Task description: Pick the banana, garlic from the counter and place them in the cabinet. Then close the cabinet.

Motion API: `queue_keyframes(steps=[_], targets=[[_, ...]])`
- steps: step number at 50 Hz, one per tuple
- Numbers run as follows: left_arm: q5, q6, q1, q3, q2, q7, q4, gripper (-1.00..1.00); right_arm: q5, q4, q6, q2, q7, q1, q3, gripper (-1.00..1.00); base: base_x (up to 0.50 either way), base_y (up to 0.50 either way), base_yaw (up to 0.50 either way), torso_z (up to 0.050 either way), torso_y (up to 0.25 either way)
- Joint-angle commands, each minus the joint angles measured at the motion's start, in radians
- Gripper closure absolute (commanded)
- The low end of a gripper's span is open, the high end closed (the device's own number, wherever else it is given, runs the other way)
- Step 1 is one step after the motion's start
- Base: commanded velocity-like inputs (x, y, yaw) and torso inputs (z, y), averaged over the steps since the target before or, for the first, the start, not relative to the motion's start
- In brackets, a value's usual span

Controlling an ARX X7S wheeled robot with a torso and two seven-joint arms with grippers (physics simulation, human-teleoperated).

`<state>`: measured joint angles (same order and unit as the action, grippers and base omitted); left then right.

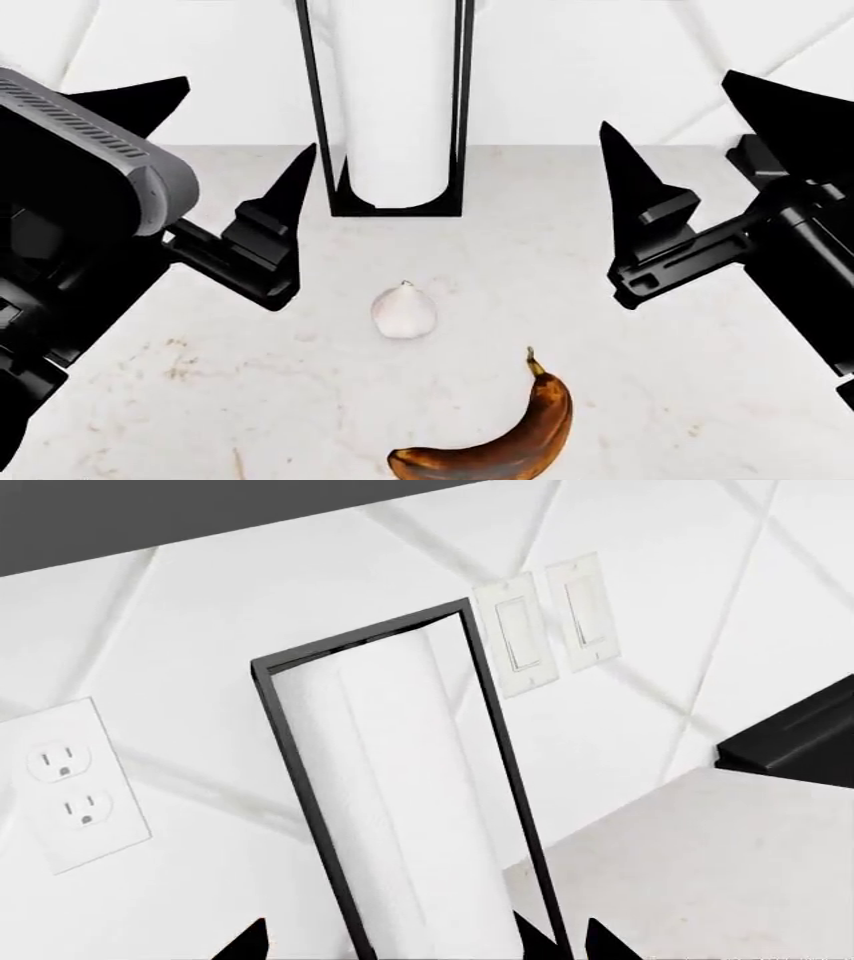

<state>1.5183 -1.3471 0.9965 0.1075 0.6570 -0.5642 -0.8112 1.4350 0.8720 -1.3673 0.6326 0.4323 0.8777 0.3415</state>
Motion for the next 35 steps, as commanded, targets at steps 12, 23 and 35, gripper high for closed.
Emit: queue_keyframes(steps=[12, 23, 35], targets=[[-0.027, 0.024, -0.013, -0.034, 0.01, 0.091, -0.066, -1.0, 0.011, -0.009, 0.013, 0.036, 0.007, -0.031, -0.014, -1.0, 0.0, 0.0, 0.0, 0.0, 0.0], [-0.009, 0.033, -0.005, -0.068, 0.009, 0.188, -0.085, -1.0, 0.016, -0.016, 0.019, 0.055, 0.023, -0.045, -0.013, -1.0, 0.0, 0.0, 0.0, 0.0, 0.0], [-0.164, 0.023, 0.003, -0.209, -0.058, 0.356, -0.014, -1.0, 0.001, -0.019, 0.035, 0.067, 0.014, -0.056, -0.014, -1.0, 0.0, 0.0, 0.0, 0.0, 0.0]])
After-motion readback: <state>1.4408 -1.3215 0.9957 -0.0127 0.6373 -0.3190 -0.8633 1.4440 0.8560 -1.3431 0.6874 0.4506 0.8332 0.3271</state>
